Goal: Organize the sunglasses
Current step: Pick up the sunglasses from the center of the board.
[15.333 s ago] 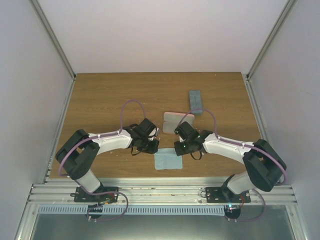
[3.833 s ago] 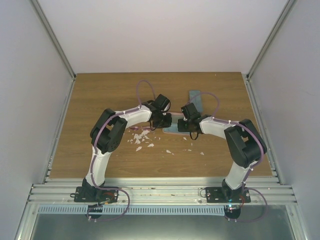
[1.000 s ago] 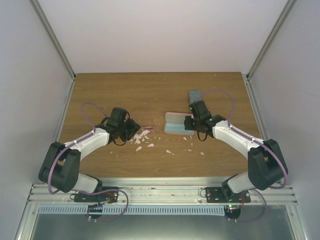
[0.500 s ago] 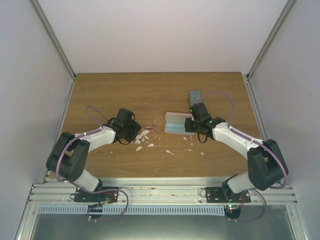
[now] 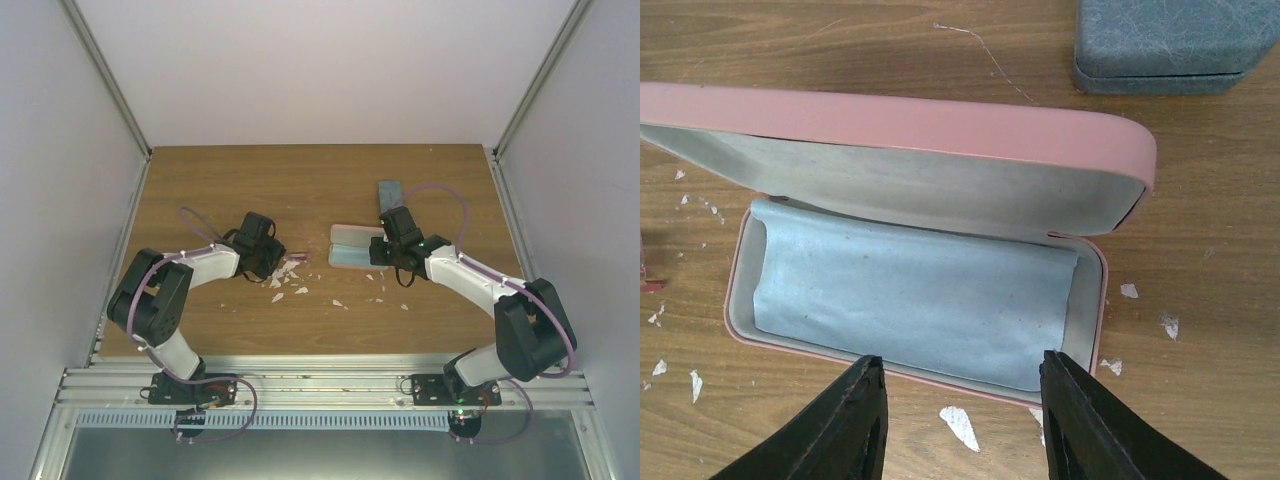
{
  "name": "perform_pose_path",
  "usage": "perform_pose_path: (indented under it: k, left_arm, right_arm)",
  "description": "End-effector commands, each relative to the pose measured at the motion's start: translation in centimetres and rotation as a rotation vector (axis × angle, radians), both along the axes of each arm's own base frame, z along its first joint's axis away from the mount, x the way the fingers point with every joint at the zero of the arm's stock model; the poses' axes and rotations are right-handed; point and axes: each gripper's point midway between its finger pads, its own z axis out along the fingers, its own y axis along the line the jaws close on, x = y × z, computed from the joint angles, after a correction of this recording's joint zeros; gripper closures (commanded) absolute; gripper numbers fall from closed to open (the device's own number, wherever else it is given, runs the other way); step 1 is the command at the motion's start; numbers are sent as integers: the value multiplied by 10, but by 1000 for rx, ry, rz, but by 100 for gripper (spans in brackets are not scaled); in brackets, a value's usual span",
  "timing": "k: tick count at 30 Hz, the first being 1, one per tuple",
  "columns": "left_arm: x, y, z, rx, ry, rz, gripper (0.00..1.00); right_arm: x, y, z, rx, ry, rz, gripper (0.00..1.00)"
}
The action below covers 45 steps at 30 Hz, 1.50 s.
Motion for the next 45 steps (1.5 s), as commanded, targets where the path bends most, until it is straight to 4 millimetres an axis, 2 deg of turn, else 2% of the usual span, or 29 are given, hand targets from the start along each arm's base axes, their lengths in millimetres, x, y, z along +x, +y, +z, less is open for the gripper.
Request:
perform_pose_path:
  k: [1,9,13,15,19,24,25,26,29,31,34,39,45]
  left_arm:
    - [11,-4,0,15,-27,-1,63]
    - [6,-4,-5,33,-20,-26,88]
    - [8,-1,4,54,-48,-32,99]
    - [10,1,11,70,-70,-37,100]
    - [18,-1,38,102,-158,-92,100]
    - [28,-9,93,136,-373,-228,100]
    - [29,-14,106,138,-421,-282,100]
    - [31,-19,119,129,-469,-312,100]
    - [31,-43,158,75,-612,-463,100]
    - [25,-63,186,6,-716,-576,100]
    - [17,-79,218,-77,-822,-665,100]
    - [4,-94,252,-175,-931,-756,100]
    - [-8,-105,265,-246,-972,-838,100]
  right_arm:
    - [4,-2,6,4,-35,-10,57]
    - [5,-3,9,4,-40,-17,57]
    - [5,-2,13,13,-46,-18,57]
    - [5,-1,17,20,-52,-16,57]
    - [5,4,31,55,-80,3,57]
    - [2,27,73,178,-187,131,57]
    - [-2,38,89,232,-230,190,57]
    - [-5,43,95,255,-248,231,57]
    - [-21,69,128,397,-325,397,59]
    - [-30,79,149,479,-378,459,68]
    - [-43,89,171,575,-419,527,76]
    - [-56,97,188,646,-445,611,80]
    - [-63,106,191,691,-420,683,85]
